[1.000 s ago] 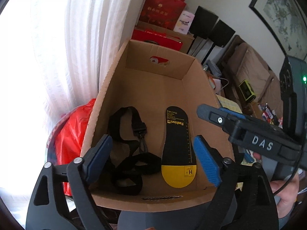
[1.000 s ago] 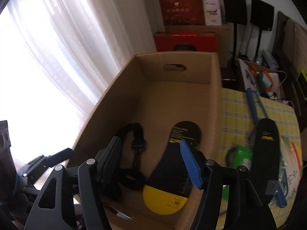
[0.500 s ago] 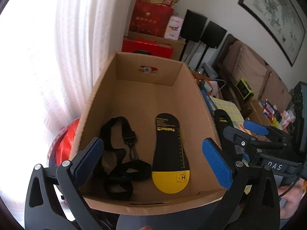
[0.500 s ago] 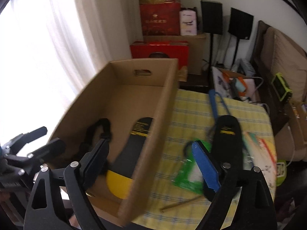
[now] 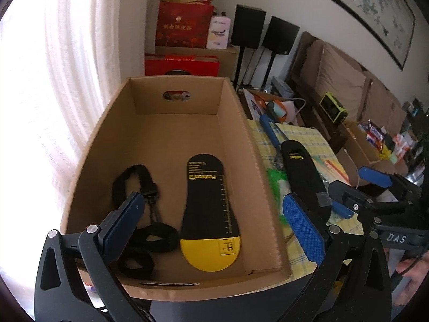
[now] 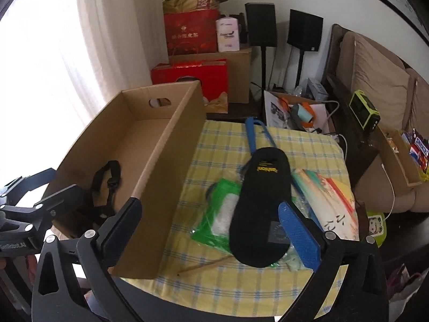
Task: Organize objects
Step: 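Move the left gripper back to the second black insole on the table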
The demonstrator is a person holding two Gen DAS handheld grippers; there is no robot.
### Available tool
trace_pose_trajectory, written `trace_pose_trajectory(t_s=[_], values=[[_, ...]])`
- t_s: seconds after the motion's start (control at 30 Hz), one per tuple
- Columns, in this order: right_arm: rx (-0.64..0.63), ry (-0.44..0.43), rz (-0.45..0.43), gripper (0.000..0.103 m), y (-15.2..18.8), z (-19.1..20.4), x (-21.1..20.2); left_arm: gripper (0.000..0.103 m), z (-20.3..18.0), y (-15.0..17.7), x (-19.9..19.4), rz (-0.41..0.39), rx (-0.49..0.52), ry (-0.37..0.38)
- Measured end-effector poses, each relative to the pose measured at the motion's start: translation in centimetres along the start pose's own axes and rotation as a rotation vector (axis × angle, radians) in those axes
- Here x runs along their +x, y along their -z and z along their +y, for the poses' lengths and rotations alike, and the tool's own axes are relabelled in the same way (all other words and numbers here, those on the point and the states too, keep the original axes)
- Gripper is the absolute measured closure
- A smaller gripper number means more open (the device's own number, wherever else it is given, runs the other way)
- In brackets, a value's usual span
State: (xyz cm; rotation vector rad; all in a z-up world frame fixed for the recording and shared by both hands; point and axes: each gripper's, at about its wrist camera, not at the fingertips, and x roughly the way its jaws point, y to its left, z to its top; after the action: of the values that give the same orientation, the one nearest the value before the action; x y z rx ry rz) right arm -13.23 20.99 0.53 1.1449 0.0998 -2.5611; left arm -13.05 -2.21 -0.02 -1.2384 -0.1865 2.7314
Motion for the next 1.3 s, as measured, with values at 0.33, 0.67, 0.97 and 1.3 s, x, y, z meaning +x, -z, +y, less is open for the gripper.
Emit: trace_pose_trajectory(t_s=[0.33,0.67,0.97,1.3], values=[[0.048,0.031,0.007,0.000,1.1,-3.6,-0.8,0.000,-3.0,0.1,1.1,0.040,0.008,0.063],[0.185,0.067,0.037,0.000,2.6,-9.5,-0.2,0.000,-7.5,0.1,3.8,0.126,0.042,0.153],[0.334,-0.008,0.064,0.015,4.0,-14.2,1.1,0.023,-12.4,-0.2,5.9,0.158,0.112,0.165],[0.397,-0.106,0.119,0.061,5.1,-15.3,3.9,0.063,-15.0,0.3,10.2,0.234,0.082,0.211]])
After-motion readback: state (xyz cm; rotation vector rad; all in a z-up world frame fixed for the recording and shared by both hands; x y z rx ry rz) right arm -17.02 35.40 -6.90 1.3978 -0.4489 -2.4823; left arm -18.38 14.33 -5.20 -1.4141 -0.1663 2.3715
